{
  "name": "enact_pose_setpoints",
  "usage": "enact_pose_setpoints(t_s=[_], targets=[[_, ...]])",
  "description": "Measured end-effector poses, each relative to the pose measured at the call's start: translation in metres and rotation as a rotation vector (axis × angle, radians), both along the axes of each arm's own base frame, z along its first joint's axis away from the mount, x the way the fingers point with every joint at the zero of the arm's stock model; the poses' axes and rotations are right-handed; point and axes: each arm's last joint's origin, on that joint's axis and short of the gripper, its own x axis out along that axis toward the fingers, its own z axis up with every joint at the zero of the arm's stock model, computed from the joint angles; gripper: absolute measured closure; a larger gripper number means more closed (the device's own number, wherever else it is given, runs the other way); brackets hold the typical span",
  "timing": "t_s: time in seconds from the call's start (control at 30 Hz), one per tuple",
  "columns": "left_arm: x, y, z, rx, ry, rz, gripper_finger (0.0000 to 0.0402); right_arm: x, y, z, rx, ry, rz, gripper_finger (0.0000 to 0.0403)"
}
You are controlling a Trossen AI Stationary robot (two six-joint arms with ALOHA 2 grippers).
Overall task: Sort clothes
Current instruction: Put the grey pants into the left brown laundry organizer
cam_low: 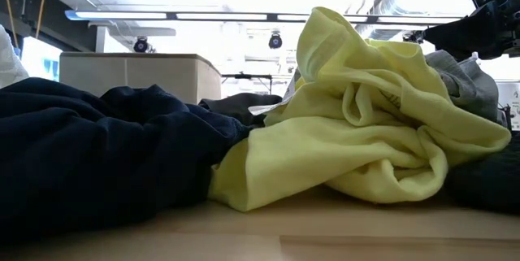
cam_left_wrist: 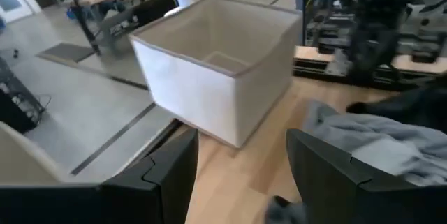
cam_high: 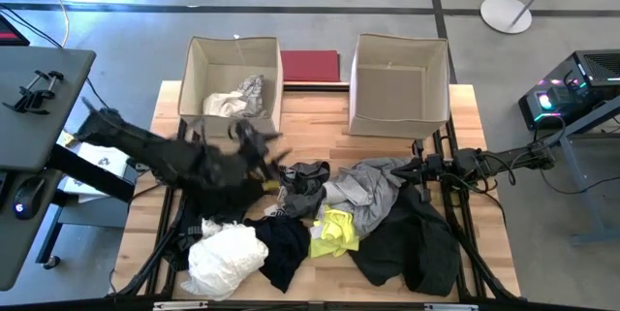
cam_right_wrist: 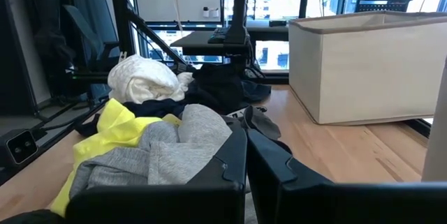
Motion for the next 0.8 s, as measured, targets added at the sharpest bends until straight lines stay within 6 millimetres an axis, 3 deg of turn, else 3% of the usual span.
enact_pose_setpoints(t_s=[0.2, 0.33, 0.47, 0.57, 0.8], targets=[[0.019, -0.04, -0.049, 0.026, 0.041, -0.004, 0.0193, 0.0, 0.0, 0.0, 0.0, 0.0, -0.001, 0.0402], [0.027, -0.054, -0.074, 0.082, 0.06, 0.068, 0.0193, 0.0, 0.0, 0.002, 0.058, -0.021, 0.003, 0.0402], [0.025, -0.055, -0.089, 0.139, 0.094, 0.147, 0.0193, -0.001, -0.001, 0.019, 0.322, -0.184, -0.007, 0.0402], [0.017, -0.052, -0.093, 0.105, 0.089, 0.187, 0.0193, -0.003, -0.001, 0.03, 0.334, -0.287, 0.043, 0.0402], [0.009, -0.047, -0.098, 0.104, 0.074, 0.252, 0.0193, 0.009, 0.005, 0.02, 0.356, -0.148, 0.105, 0.0396]])
